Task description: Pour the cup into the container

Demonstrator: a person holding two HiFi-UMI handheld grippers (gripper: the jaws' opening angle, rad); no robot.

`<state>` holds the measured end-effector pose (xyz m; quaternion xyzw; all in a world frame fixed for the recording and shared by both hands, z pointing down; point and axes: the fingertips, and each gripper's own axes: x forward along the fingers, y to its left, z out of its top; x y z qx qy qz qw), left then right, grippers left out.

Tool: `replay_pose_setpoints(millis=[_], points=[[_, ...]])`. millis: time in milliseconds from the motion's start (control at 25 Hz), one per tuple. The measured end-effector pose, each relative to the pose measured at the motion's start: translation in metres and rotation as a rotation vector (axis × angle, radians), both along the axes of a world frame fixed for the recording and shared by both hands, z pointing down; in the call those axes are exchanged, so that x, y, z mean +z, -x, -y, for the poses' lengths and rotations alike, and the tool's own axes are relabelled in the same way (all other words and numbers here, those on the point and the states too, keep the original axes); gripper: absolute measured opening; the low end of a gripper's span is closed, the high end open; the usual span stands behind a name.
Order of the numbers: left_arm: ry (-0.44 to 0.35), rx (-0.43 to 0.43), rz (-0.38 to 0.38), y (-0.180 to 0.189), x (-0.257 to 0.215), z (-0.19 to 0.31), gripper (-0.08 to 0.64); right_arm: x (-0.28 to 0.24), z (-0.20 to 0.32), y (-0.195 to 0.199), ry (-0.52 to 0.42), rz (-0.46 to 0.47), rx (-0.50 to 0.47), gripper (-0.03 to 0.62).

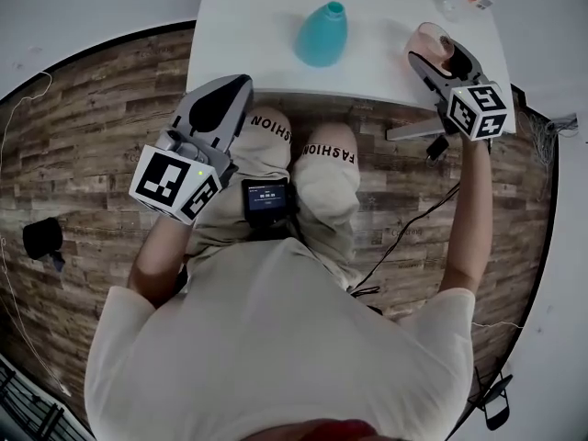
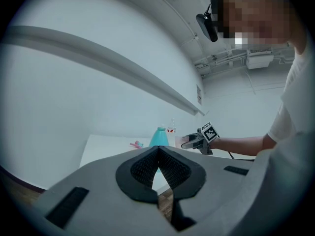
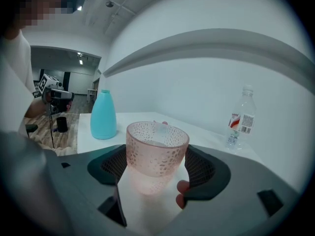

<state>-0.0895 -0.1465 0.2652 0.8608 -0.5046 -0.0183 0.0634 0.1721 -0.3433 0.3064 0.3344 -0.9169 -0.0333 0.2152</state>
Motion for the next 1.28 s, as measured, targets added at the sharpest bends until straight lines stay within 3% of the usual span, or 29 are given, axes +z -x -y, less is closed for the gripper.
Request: replay_pose_setpoints(millis=[480,1280], points=[[-0.008,-0.002,-0.012,0.008,0.004,0.003,0.012,-0.024,-0.007,0.009,-0.04,0.01,0.052,0.371],[-0.011,-0.015,-0.015,0.017,0.003,-0.001,0.012,-0.074,-0.039,0.066,-0.178,-0.106,0.034,0.37]])
